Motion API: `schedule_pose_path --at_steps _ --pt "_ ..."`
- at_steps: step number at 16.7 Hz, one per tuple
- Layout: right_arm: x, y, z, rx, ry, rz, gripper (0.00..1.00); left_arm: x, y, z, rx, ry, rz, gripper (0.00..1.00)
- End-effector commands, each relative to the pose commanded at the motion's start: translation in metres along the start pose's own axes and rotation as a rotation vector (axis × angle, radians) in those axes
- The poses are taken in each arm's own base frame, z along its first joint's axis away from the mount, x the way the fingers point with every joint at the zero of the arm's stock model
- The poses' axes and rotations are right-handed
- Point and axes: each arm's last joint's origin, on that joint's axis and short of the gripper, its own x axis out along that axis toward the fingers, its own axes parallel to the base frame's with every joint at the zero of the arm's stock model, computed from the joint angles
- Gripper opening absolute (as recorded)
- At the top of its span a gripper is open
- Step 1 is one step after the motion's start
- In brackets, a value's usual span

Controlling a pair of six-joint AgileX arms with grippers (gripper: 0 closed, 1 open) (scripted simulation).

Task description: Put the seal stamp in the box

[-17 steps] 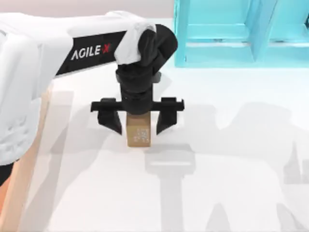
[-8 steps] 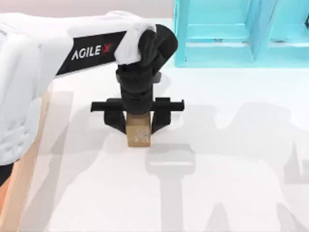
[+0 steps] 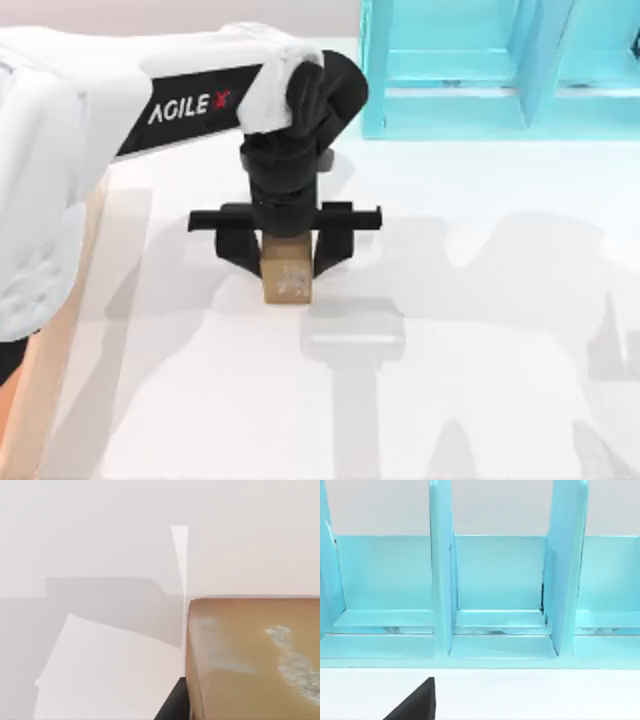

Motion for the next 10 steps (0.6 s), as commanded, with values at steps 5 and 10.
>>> schedule_pose_path --at_steps 5,10 --pt "0.0 0.0 0.0 0.0 0.0 0.0 1.0 -0.034 -0.004 0.004 0.001 -0.015 -0.01 0.0" --pt "0.0 0.0 0.0 0.0 0.0 0.0 1.0 -0.089 -0.001 0.001 0.0 0.001 0.001 0.0"
